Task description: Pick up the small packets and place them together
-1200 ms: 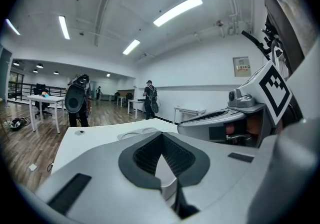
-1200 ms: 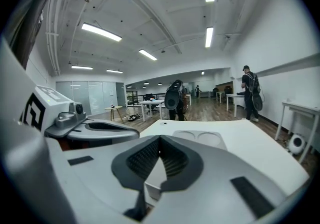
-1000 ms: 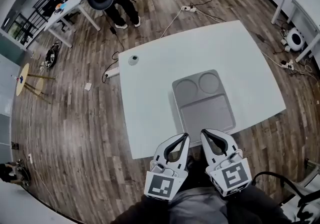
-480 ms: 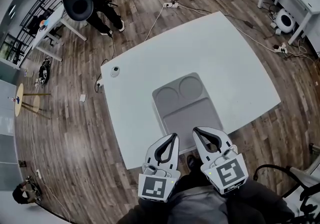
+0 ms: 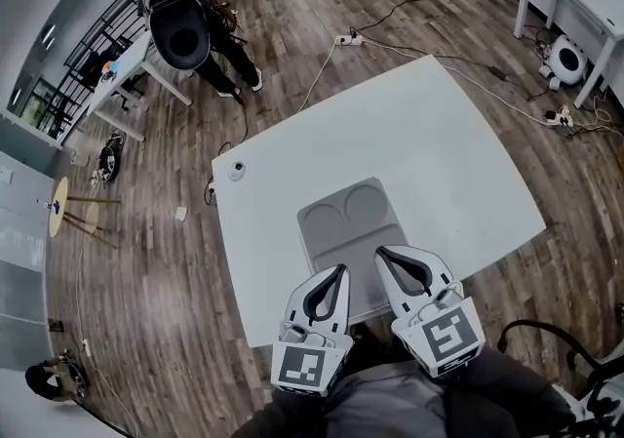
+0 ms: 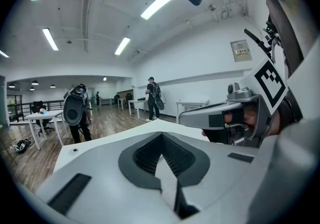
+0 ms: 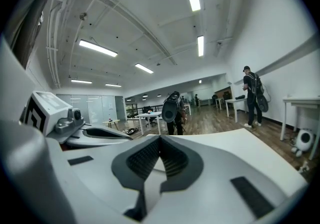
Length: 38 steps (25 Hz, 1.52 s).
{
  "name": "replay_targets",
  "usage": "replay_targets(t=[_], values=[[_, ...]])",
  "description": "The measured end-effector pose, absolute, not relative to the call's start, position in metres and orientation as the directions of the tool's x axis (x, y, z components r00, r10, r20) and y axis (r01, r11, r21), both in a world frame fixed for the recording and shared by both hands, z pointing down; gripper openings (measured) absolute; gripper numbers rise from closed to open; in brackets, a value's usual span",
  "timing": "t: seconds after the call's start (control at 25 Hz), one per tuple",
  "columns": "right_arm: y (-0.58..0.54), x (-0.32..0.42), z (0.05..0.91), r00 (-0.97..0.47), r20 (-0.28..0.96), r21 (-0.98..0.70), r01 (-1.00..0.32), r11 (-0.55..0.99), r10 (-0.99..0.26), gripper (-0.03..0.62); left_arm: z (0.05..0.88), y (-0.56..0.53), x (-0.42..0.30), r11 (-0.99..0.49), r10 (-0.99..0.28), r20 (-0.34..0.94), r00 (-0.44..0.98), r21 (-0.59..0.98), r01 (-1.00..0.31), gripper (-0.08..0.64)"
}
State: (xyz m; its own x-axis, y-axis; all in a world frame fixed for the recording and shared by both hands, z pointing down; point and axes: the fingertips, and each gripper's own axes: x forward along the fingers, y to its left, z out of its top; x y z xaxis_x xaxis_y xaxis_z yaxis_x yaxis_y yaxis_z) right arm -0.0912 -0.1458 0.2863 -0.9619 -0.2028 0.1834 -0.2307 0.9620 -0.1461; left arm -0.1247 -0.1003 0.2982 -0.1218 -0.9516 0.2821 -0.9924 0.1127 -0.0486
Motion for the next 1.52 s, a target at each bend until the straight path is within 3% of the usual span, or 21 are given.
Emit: replay_targets(t=[0.64,0.96,1.32,1.52], values=[[-0.138,-0.083,0.322,-0.937,0.181,-0.197,-0.334,0.922,-0.300,0.000,0.330,-0.089,-0.149,0.076,-0.928,0.356,-0.107,-0.099,-0.992,-0.003],[-0.091,-0.069,0.364,-0.873,0.238,-0.271,-0.480,0.835,-0.425,0.000,0.370,-0.061,-0.151,-0.111,-0.887,0.458,0.058,-0.089,-0.990,-0.003],[-0.059,-0.047,0.396,-0.856,0.209,-0.427,-0.515,0.744,-0.473,0.002,0.388,-0.063,-0.122,-0.284,-0.853,0.487,0.189,-0.128,-0.950,-0.003],[-0.050,-0.046,0.418,-0.848,0.236,-0.514,-0.523,0.680,-0.474,0.085,0.397,-0.059,-0.117,-0.340,-0.823,0.518,0.232,-0.123,-0.932,-0.003]])
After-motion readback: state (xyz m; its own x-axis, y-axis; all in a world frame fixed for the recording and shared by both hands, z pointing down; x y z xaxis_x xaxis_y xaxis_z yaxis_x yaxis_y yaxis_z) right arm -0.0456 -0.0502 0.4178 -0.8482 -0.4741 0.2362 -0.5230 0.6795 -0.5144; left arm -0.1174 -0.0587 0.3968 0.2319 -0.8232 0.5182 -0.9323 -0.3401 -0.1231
